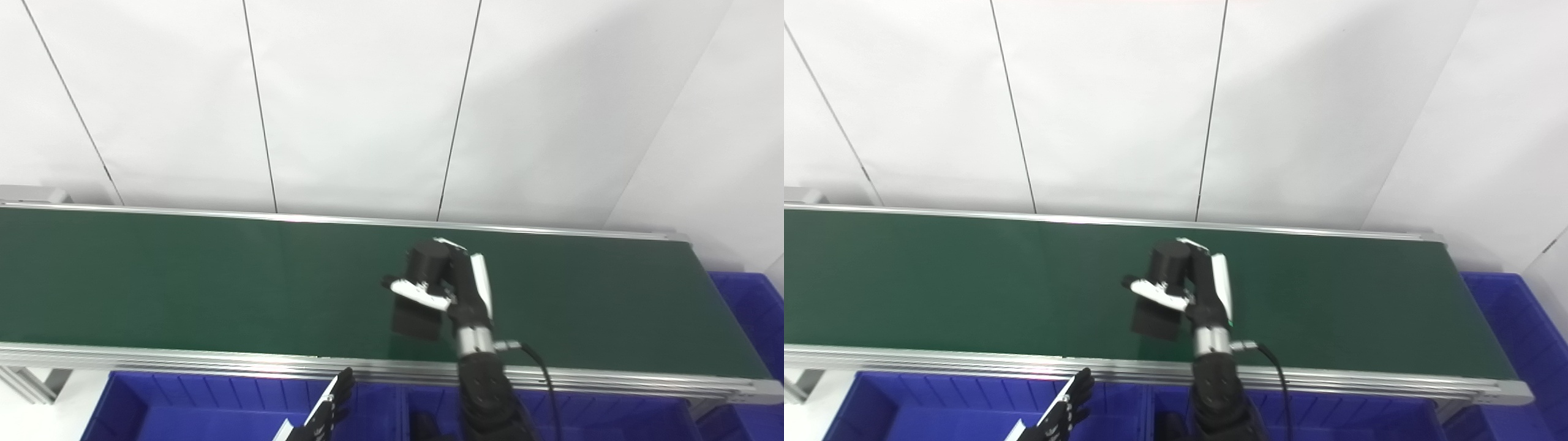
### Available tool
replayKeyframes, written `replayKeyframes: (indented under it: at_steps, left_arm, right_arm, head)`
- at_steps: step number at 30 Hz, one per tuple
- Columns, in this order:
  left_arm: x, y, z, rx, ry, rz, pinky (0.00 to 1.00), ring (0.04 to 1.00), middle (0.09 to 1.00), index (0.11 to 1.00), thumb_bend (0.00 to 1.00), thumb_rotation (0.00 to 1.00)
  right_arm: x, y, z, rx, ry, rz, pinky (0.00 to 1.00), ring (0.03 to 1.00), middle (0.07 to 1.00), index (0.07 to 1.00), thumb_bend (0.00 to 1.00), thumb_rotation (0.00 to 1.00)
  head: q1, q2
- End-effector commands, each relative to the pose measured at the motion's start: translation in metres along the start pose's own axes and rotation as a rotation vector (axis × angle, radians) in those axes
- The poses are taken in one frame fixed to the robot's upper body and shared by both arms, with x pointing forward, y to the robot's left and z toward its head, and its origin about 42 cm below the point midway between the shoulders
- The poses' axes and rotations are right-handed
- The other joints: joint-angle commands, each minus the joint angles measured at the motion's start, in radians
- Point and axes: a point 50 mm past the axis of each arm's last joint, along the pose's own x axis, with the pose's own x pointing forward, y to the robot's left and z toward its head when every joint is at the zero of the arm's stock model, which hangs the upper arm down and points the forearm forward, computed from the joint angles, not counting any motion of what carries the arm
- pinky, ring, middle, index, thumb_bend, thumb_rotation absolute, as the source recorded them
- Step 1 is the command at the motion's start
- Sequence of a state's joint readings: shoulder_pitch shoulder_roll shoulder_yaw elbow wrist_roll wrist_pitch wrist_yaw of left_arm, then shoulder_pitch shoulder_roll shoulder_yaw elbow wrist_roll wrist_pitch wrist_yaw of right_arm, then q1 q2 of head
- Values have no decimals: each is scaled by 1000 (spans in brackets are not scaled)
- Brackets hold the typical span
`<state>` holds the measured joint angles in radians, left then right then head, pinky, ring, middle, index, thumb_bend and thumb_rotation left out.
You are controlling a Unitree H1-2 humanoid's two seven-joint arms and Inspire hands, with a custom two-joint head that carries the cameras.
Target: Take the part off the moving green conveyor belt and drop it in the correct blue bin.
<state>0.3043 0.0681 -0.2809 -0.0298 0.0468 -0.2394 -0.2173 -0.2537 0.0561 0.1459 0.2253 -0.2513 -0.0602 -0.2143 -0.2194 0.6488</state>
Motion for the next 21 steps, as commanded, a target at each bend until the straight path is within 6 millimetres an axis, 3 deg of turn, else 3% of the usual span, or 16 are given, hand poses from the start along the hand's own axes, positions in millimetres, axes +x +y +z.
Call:
replayKeyframes:
  at_steps: [1,3,8,18,21]
  left_arm:
    - [3,5,9,17,-57,5,951,994,1000,1000,865,866]
    - [4,7,10,17,-62,13,948,992,1000,1000,864,858]
    - [6,7,17,24,-68,32,934,979,999,993,838,854]
    - [9,4,29,63,-34,79,903,954,985,983,807,879]
    - [7,4,33,56,-26,93,903,951,981,989,804,878]
  right_arm:
    - [-3,-14,23,7,-87,-5,527,496,537,433,508,0]
    - [-16,-25,26,6,-86,-2,496,456,513,470,513,0]
    - [-42,-49,33,-29,-107,17,491,481,543,439,508,0]
    - [-90,-84,16,-94,-103,55,537,525,524,424,506,0]
    - [-101,-90,14,-149,-85,83,441,464,541,438,509,0]
  head:
    - [4,7]
    - [10,20]
    - [25,48]
    - [42,63]
    - [30,68]
